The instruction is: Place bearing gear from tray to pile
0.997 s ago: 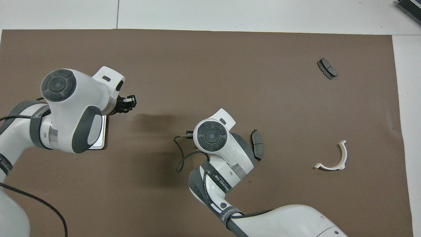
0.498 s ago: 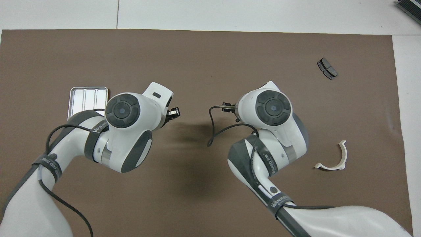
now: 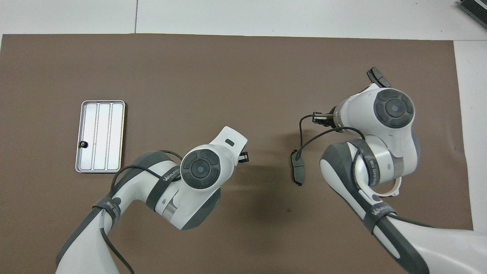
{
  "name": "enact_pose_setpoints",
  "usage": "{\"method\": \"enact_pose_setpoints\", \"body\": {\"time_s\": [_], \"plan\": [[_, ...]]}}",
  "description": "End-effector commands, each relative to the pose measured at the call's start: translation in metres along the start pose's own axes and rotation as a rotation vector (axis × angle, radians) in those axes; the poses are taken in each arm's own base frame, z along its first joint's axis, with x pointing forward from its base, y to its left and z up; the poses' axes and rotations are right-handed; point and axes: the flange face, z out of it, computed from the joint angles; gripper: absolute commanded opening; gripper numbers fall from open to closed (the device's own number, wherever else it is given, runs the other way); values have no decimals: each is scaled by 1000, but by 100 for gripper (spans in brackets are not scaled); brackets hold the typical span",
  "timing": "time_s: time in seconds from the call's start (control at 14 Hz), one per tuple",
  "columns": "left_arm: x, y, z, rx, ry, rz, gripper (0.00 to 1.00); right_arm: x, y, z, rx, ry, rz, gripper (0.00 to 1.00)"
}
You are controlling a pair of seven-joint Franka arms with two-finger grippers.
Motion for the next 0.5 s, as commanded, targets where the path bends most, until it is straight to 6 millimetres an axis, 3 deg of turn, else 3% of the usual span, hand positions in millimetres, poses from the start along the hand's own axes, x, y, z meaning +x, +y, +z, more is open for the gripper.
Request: {"method": "enact_pose_setpoints", "body": {"time_s": [0.0, 0.21, 0.43], "plan": [[0, 1, -2, -4, 20, -2, 97, -8, 53, 4, -3, -8, -47, 5], [23, -8, -14, -11, 37, -40, 100, -8, 101, 14, -6, -25, -64, 6], [106, -87, -38, 4, 75, -187, 100, -9, 145, 33, 32, -35, -66, 6]]}}
